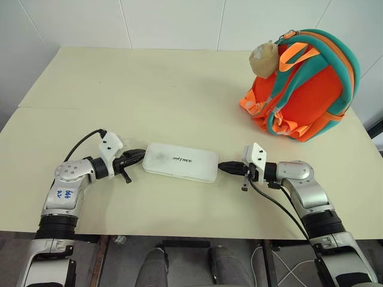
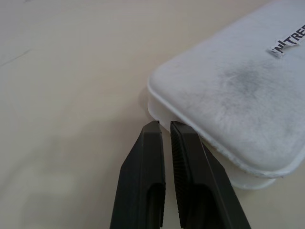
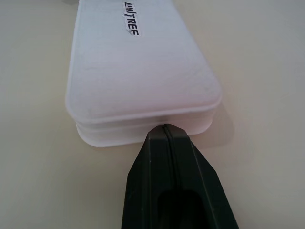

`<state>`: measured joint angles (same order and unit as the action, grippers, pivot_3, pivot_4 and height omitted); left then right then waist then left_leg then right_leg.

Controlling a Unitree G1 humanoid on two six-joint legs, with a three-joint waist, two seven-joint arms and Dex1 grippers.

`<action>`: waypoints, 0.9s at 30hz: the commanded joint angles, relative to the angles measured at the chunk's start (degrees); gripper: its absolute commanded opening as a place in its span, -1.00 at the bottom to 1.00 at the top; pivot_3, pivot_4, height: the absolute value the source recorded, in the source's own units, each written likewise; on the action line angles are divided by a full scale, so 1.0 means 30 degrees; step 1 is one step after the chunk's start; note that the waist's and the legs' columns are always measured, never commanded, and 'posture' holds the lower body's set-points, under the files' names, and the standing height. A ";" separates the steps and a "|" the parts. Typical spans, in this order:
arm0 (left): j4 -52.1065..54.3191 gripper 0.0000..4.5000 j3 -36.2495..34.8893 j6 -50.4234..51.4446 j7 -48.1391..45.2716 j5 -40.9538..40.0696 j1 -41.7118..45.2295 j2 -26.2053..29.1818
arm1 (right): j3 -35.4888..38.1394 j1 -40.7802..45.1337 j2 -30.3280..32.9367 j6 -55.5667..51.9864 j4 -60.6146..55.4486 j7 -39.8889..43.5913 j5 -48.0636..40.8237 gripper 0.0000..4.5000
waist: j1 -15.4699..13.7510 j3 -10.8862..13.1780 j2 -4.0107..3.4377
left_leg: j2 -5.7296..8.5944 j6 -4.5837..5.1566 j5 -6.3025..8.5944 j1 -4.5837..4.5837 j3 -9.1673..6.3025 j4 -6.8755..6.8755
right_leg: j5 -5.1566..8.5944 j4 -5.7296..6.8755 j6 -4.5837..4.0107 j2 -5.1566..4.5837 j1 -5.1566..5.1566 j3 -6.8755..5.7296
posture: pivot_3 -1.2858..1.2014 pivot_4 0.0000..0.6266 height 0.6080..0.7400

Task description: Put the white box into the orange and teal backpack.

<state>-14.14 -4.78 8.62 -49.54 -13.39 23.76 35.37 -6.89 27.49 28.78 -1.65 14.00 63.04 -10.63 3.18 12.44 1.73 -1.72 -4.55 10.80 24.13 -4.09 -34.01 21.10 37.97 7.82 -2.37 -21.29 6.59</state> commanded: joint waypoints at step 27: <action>0.3109 -0.17 -0.0382 0.2425 -0.0430 -0.0642 -0.1901 0.0413 | 0.1432 0.2014 0.2156 0.0766 0.3457 0.0722 -0.0039 -0.03 | -0.0030 0.0001 0.0000 | 0.0007 0.0000 0.0000 -0.0004 0.0000 -0.0004 | -0.0001 -0.0018 0.0002 -0.0011 0.0019 -0.0002 | 0.03 -0.52 1.00</action>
<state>-5.40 -4.52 15.82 -50.78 -14.76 18.28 35.55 -5.49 32.52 33.58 -0.11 23.95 65.12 -10.24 3.09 12.44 1.73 -1.69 -4.55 10.80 24.12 -4.09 -34.02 21.10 37.92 7.83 -2.40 -21.24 6.59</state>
